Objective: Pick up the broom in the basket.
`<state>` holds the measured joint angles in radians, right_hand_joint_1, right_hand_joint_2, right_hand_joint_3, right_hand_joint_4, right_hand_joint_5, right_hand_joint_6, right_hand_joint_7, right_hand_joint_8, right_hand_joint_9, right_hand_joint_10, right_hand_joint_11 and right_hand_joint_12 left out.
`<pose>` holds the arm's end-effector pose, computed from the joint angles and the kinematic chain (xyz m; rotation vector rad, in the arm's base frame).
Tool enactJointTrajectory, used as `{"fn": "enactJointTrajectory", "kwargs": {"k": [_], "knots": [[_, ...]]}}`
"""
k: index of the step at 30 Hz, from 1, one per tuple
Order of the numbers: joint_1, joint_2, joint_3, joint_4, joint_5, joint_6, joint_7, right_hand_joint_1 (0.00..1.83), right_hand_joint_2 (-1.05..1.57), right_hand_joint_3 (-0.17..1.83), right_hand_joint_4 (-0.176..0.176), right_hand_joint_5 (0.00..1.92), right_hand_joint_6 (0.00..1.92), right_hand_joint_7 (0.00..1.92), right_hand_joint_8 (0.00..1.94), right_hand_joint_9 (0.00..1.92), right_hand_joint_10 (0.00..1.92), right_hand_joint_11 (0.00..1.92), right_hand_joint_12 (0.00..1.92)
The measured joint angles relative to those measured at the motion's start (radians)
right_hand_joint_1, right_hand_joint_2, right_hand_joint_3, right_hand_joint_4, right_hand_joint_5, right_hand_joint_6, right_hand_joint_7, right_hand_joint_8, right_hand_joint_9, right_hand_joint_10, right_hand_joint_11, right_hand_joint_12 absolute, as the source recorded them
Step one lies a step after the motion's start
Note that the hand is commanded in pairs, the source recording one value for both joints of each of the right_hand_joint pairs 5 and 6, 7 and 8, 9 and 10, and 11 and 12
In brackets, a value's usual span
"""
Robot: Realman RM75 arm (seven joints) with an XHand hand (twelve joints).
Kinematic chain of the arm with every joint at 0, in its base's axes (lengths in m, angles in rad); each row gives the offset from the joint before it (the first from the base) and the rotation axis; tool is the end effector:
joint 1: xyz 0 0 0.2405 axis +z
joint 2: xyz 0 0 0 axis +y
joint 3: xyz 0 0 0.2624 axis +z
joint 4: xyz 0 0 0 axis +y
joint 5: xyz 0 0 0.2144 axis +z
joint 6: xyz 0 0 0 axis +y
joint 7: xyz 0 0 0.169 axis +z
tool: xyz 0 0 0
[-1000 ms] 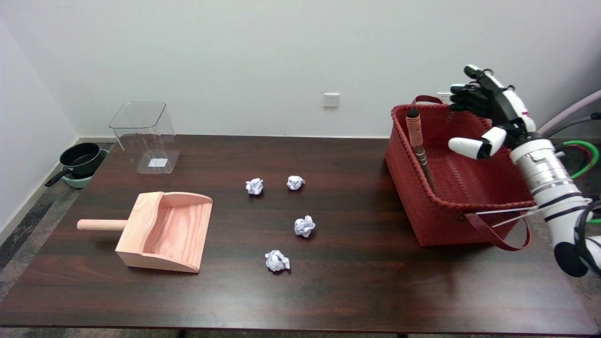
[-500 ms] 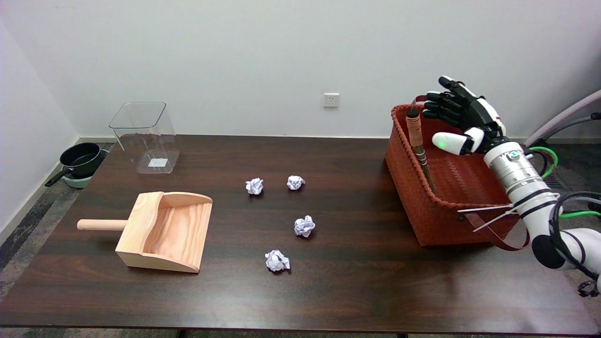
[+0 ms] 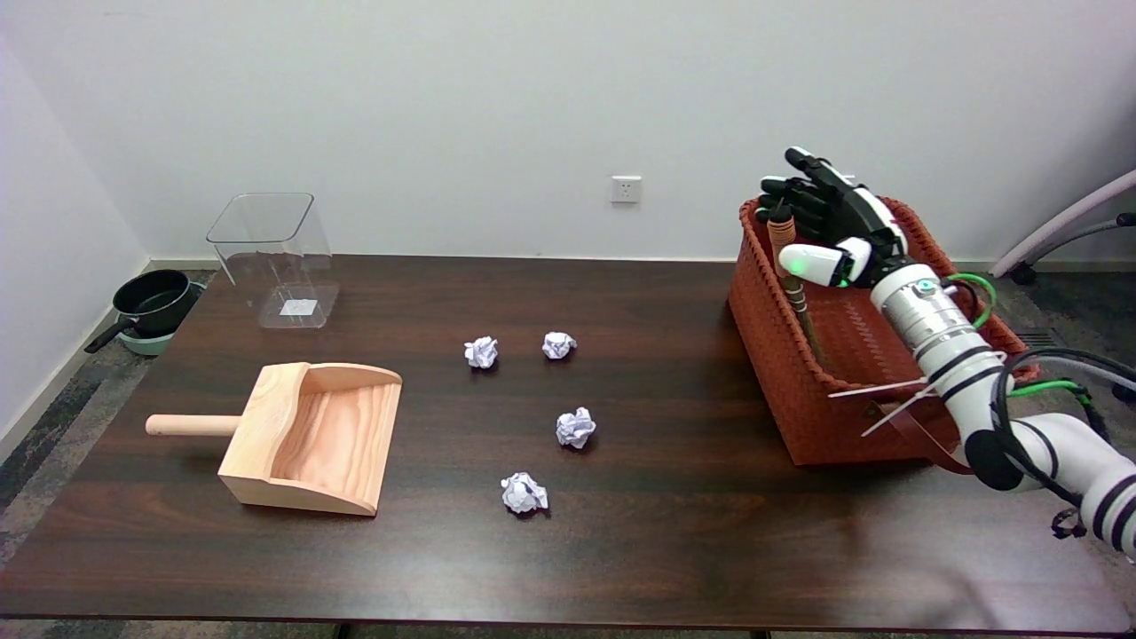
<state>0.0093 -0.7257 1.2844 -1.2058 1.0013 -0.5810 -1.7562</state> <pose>-0.2420 -0.3602 0.4809 1.2427 -0.9425 1.2811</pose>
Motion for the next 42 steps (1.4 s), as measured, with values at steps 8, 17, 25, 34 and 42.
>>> {"fn": "enactJointTrajectory", "kwargs": {"k": [8,17,25,34,42], "knots": [[0.073,-0.001,-0.081,0.045,-0.017,0.0,0.042,1.24,-0.52,1.09,0.0,0.16,0.16,0.58,0.58,0.52,0.52,0.55,0.55],[0.114,-0.003,-0.129,0.071,-0.027,-0.006,0.066,1.33,-0.3,0.88,0.0,0.18,0.18,0.73,0.73,0.53,0.53,0.54,0.54],[0.128,-0.003,-0.15,0.084,-0.032,-0.008,0.077,1.38,0.07,0.65,0.0,0.3,0.3,0.83,0.83,0.78,0.78,0.62,0.62],[0.138,-0.005,-0.161,0.096,-0.033,-0.009,0.083,1.38,0.19,0.77,0.0,0.76,0.76,1.12,1.12,1.12,1.12,0.76,0.76],[0.142,-0.007,-0.167,0.103,-0.034,-0.01,0.086,1.35,0.56,0.66,0.0,1.23,1.23,1.52,1.52,1.45,1.45,1.17,1.17]]}}
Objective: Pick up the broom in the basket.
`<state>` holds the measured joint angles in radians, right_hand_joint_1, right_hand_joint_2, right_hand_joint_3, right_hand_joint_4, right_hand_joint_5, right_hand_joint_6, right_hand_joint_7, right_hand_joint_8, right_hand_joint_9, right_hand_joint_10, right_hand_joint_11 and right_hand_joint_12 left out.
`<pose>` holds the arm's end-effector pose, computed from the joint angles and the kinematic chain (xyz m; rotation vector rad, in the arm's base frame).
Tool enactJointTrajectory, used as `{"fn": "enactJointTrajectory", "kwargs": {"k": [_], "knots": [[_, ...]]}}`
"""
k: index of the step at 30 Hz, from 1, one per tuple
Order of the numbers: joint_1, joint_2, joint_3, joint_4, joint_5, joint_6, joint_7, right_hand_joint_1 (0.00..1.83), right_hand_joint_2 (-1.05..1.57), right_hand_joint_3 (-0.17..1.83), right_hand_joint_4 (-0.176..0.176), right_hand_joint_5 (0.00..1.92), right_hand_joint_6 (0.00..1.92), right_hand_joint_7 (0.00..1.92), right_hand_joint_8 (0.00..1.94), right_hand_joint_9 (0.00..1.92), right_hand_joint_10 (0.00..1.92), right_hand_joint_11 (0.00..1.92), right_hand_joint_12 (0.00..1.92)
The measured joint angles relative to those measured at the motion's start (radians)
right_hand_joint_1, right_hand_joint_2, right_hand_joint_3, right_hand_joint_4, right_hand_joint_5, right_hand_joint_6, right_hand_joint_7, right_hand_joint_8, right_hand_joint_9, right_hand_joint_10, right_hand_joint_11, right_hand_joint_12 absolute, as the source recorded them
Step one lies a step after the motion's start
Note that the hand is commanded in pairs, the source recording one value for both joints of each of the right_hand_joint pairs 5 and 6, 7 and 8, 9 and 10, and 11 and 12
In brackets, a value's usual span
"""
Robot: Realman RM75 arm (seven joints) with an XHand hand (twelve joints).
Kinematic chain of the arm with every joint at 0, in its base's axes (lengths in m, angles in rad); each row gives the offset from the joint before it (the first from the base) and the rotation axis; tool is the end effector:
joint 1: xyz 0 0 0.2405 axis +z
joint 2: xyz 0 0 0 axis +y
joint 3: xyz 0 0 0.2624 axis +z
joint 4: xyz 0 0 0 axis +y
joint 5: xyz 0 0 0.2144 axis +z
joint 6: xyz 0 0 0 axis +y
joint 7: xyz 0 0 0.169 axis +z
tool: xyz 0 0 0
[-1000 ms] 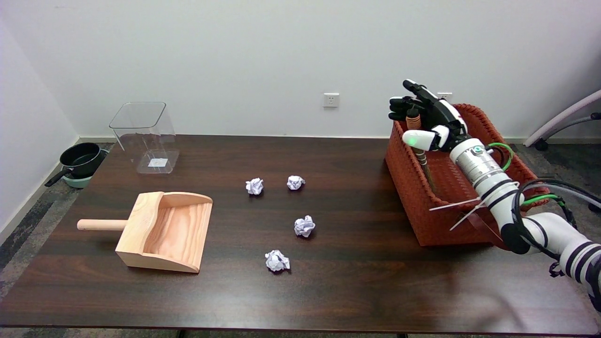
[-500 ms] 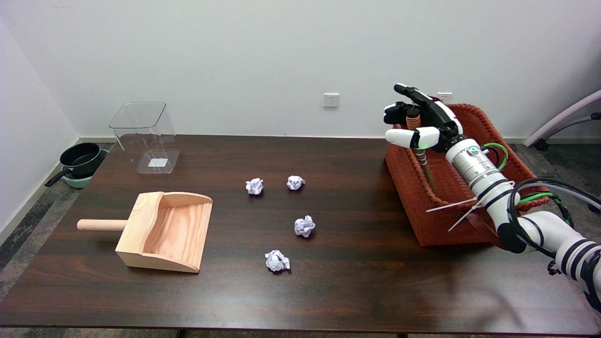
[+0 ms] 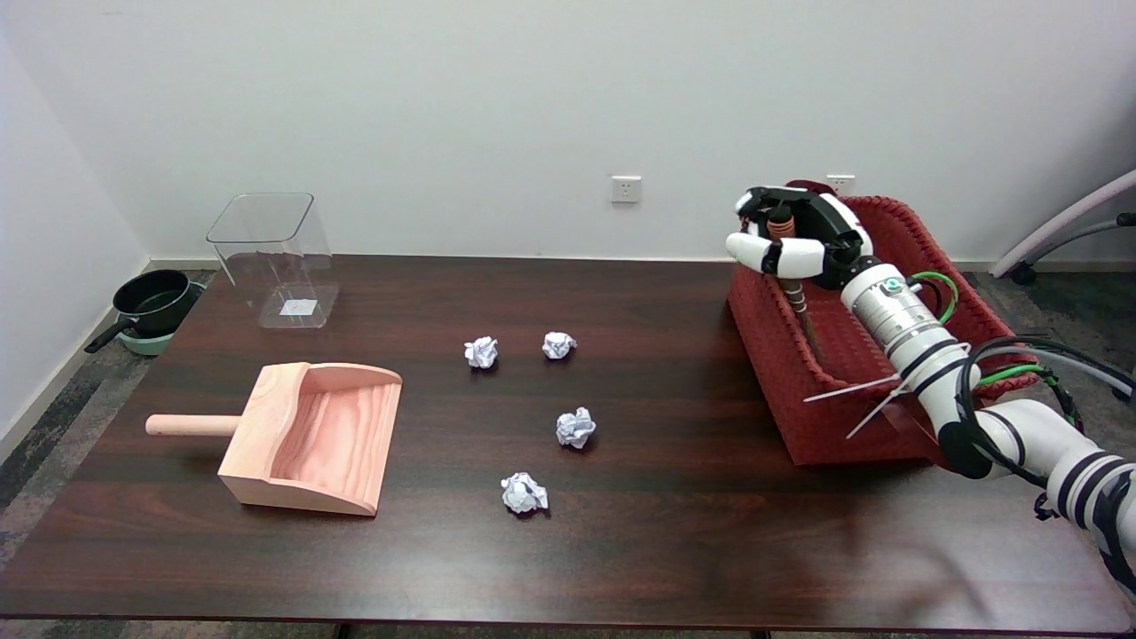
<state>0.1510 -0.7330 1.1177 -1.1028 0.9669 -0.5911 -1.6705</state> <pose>-0.2550 -0.3830 0.4658 1.2616 -1.0180 1.2511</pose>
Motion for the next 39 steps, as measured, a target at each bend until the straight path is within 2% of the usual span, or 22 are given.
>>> {"fn": "enactJointTrajectory", "kwargs": {"k": [7,15,30,39], "knots": [[0.001,-0.002,-0.002,0.004,-0.001,-0.001,0.001,1.34,0.73,0.59,0.0,1.34,1.34,1.67,1.67,1.58,1.58,1.36,1.36],[0.002,-0.003,-0.004,0.007,-0.001,-0.002,0.002,1.3,0.96,0.52,0.0,1.57,1.57,1.84,1.84,1.71,1.71,1.54,1.54],[0.014,-0.007,-0.009,0.02,-0.001,-0.006,0.003,1.27,1.1,0.59,0.0,1.87,1.87,1.92,1.92,1.81,1.81,1.66,1.66],[0.025,-0.015,-0.009,0.029,-0.001,-0.008,0.003,1.23,1.16,0.61,0.0,1.92,1.92,1.92,1.92,1.81,1.81,1.67,1.67]]}}
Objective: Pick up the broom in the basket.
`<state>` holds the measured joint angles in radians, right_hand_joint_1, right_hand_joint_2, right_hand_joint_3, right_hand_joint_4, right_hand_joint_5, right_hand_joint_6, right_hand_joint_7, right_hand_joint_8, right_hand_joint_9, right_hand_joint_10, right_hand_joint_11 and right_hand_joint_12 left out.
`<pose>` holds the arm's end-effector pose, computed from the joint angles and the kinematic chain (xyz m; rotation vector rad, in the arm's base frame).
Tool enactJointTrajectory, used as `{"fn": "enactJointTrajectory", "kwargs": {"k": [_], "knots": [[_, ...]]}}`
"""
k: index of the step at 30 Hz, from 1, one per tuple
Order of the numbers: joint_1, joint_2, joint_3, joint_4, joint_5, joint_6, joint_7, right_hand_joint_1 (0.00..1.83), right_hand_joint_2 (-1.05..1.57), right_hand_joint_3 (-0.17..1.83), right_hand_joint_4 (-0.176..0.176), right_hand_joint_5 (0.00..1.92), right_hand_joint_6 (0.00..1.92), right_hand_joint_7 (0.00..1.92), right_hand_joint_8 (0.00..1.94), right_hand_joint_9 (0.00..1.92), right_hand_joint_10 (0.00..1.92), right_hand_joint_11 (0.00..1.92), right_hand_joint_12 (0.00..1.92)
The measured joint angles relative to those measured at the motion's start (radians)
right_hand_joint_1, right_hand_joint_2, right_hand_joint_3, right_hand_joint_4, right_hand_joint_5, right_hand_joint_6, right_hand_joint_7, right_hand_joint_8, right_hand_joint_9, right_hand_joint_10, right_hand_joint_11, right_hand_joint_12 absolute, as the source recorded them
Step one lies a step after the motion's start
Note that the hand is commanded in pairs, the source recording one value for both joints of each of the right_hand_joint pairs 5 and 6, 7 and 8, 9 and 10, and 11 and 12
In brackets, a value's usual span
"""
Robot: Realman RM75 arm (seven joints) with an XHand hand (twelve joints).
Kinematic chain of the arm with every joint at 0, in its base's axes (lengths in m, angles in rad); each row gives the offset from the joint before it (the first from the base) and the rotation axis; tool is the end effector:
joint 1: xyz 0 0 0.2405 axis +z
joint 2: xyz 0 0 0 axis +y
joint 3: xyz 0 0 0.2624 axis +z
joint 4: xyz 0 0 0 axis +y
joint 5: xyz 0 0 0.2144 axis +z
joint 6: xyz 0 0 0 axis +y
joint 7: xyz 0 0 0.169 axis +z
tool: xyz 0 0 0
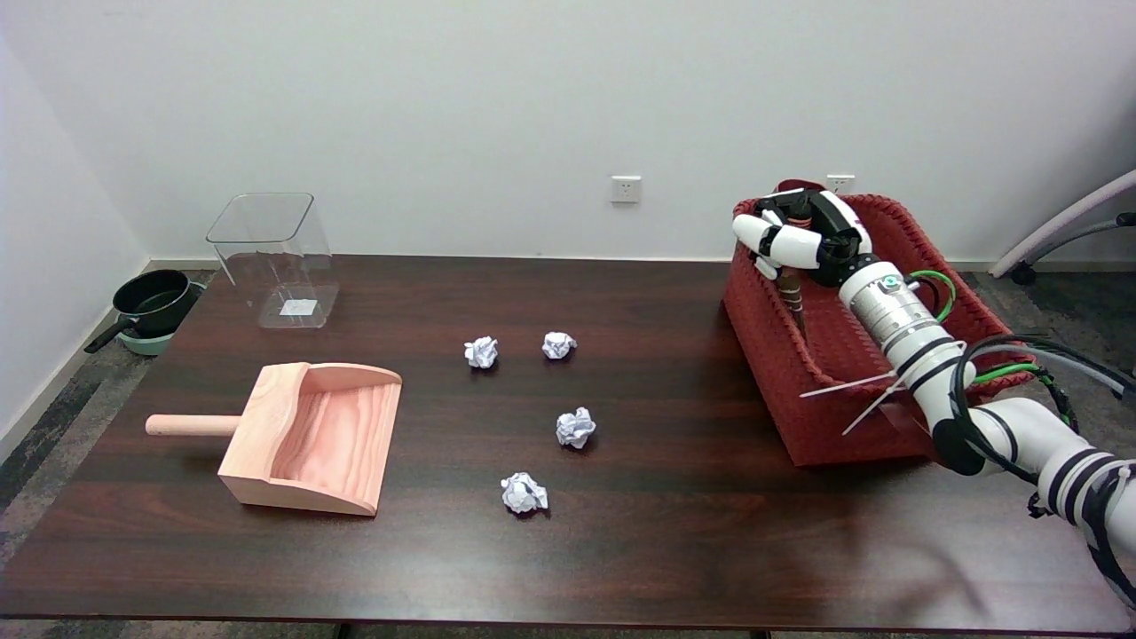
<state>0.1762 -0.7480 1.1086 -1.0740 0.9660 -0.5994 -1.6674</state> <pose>-0.2555 -0.3874 0.4671 1.2558 -1.0086 1.2670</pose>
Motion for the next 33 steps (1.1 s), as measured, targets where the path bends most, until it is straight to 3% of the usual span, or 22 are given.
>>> {"fn": "enactJointTrajectory", "kwargs": {"k": [33], "knots": [[0.013,-0.013,0.141,0.006,-0.043,-0.025,-0.04,1.24,1.17,0.61,0.0,1.92,1.92,1.92,1.92,1.82,1.82,1.7,1.7]]}}
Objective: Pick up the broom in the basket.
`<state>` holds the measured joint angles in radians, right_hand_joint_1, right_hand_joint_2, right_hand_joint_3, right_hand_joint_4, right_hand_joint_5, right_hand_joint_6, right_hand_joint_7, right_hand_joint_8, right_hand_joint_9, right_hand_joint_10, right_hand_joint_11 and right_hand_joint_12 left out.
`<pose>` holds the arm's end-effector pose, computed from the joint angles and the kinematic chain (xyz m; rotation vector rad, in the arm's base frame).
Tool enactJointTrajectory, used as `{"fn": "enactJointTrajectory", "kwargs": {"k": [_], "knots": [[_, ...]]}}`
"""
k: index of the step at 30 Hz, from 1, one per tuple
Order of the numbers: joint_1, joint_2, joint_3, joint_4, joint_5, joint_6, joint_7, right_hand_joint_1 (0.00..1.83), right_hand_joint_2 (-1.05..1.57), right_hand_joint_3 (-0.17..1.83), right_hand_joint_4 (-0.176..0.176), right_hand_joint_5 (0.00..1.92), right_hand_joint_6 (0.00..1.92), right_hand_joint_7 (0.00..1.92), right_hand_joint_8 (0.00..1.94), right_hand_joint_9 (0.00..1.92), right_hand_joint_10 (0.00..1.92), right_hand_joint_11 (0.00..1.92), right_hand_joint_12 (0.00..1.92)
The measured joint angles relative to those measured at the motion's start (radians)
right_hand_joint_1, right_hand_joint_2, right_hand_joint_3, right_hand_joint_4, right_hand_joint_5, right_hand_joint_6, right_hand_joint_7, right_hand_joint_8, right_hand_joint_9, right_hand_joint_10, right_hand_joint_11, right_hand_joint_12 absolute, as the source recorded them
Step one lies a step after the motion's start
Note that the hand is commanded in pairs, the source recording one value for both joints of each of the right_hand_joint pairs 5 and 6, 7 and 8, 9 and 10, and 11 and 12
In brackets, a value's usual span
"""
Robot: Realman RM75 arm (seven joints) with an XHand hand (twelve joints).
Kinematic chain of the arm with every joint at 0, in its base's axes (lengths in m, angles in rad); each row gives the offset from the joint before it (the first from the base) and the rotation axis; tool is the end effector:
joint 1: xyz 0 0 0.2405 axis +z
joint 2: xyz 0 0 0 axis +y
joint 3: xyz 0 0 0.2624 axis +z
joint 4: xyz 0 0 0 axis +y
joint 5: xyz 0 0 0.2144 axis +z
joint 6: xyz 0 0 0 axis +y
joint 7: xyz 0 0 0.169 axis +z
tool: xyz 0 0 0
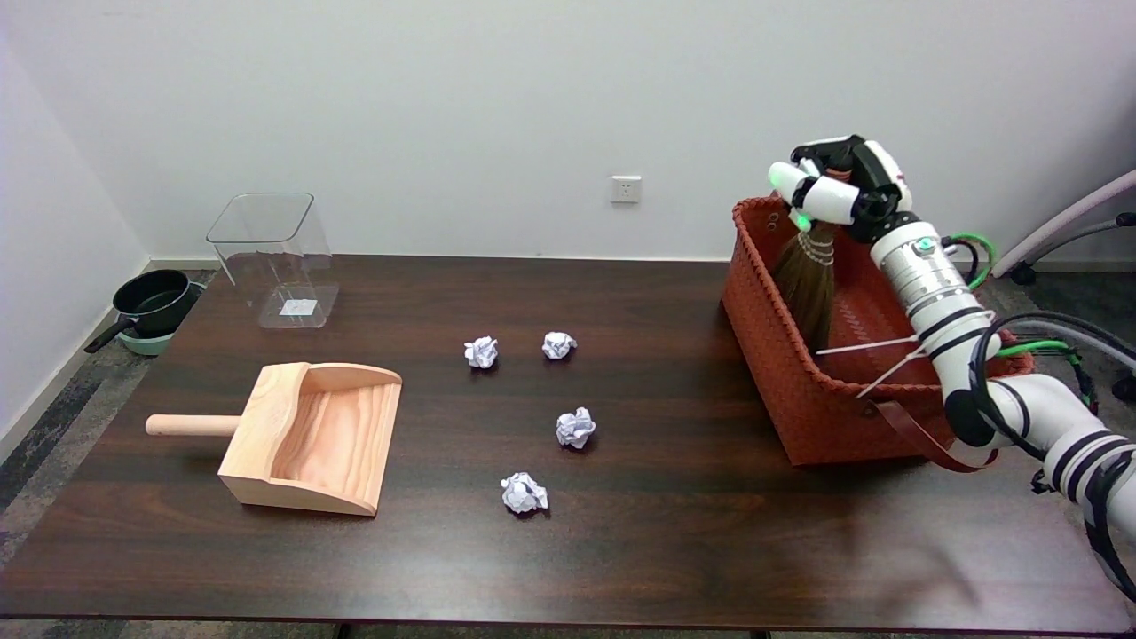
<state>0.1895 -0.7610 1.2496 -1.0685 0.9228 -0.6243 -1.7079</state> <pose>-0.2145 -0.3919 0.4934 1.2961 -0.8390 1.3527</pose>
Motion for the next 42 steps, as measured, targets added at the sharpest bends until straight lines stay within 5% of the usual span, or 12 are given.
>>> {"fn": "enactJointTrajectory", "kwargs": {"k": [42], "knots": [[-0.071,0.015,0.344,-0.4,-0.152,0.195,-0.064,1.23,1.25,0.58,0.0,1.92,1.92,1.92,1.92,1.83,1.83,1.71,1.71]]}}
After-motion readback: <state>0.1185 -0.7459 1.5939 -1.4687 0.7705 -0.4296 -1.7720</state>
